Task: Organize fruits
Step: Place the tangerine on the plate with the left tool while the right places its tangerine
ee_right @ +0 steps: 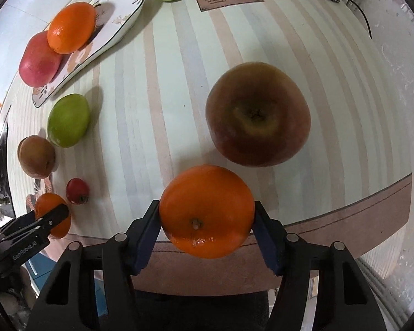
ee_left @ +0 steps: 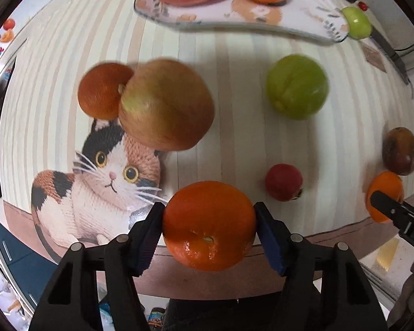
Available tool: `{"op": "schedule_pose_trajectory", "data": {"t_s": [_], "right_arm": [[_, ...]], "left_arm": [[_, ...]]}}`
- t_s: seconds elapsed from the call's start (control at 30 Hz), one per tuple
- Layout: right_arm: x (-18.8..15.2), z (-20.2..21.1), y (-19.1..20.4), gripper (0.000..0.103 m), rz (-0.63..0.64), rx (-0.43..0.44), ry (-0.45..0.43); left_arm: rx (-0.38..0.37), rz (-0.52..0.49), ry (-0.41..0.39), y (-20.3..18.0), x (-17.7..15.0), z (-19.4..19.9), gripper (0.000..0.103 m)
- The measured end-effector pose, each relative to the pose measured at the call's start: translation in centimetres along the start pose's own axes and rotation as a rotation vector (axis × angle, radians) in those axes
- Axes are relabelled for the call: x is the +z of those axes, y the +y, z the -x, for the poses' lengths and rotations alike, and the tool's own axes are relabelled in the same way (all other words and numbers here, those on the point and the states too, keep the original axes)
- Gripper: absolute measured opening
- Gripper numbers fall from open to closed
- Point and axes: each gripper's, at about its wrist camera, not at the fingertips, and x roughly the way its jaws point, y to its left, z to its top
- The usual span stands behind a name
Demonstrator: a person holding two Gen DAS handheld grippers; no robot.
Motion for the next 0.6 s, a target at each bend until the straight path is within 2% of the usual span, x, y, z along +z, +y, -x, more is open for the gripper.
{"op": "schedule_pose_trajectory", "data": {"t_s": [0.17, 0.27, 0.37, 0.47, 0.6], "right_arm": [[0.2, 2.4, 0.8, 0.066, 0.018, 0.065, -0.021], [1.1, 4.3, 2.0, 0.066, 0.034, 0.108, -0.053], [3.5, 6.2, 3.7, 0.066, 0.058, 0.154, -0.082], [7.3, 7.3, 5.7, 0.066, 0.083, 0.168, -0.125], [13.1, 6.7, 7.2, 0.066, 0.073, 0.203, -0.122]], "left_arm": [[-0.068, -0.010, -0.071, -0.3, 1.1, 5.0, 0.063], [-0.125, -0.004, -0.130, -0.6, 3.6, 8.1, 0.063], [-0.137, -0.002, -0.171, 0.0, 7.1, 9.4, 0.063], [-0.109, -0.006, -0.195, 0.3, 10.9, 9.4, 0.063], [-0.091, -0.016, -0.172, 1.3, 14.0, 7.4, 0.063]]}}
